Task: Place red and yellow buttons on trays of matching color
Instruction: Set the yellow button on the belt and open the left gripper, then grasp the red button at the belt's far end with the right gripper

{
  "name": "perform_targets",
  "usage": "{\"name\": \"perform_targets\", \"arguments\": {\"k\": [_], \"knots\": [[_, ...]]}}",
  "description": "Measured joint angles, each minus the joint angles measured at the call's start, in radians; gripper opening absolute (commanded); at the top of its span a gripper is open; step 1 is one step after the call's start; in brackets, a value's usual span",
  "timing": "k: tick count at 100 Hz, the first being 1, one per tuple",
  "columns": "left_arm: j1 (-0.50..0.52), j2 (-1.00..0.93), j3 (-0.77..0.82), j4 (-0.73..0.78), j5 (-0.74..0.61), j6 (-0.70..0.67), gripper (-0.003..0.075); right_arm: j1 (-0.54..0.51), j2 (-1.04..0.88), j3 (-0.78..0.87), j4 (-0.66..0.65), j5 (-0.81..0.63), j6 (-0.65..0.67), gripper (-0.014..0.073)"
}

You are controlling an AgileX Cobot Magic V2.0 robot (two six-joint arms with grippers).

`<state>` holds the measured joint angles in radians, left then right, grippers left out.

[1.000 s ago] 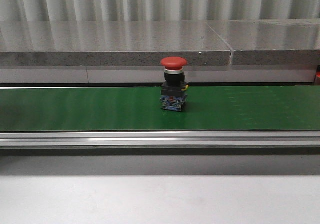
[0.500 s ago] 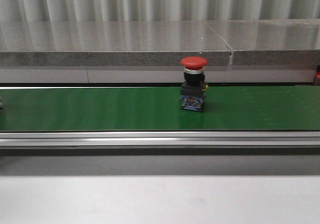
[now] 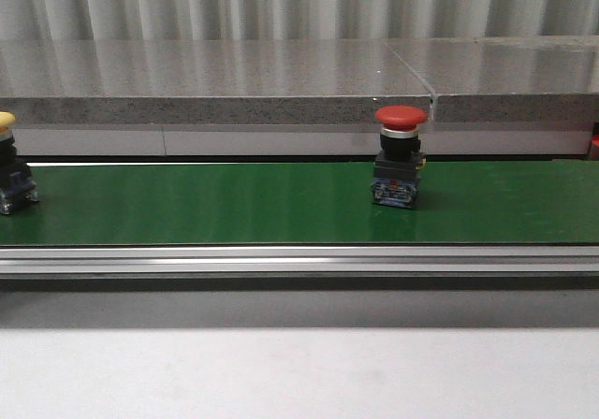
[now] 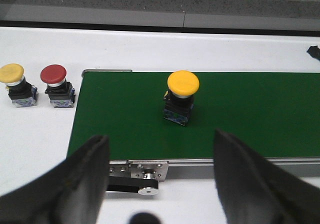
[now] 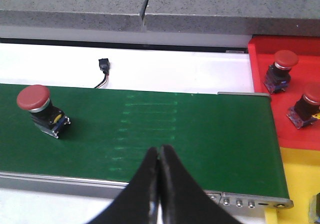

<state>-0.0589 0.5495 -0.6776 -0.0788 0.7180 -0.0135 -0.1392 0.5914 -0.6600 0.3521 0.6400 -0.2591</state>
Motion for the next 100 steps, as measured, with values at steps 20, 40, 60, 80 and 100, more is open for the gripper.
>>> {"name": "perform_targets", "arguments": {"k": [20, 40, 60, 80, 100], "knots": [[0.000, -0.084, 0.027, 0.000, 0.000, 0.000, 0.0001, 0.000, 0.000, 0.000, 0.000, 0.000, 0.000, -0.0120], [-0.001, -0.091, 0.027, -0.002, 0.000, 0.000, -0.0020, 0.000, 0.000, 0.000, 0.000, 0.000, 0.000, -0.0120], [-0.001, -0.091, 0.027, -0.002, 0.000, 0.000, -0.0020, 0.000, 0.000, 0.000, 0.000, 0.000, 0.000, -0.0116], [-0.001, -0.091, 0.027, -0.002, 0.000, 0.000, -0.0020, 0.000, 0.000, 0.000, 0.000, 0.006, 0.000, 0.0081], [-0.001, -0.091, 0.027, -0.002, 0.000, 0.000, -0.0020, 0.000, 0.000, 0.000, 0.000, 0.030, 0.000, 0.0521]]}}
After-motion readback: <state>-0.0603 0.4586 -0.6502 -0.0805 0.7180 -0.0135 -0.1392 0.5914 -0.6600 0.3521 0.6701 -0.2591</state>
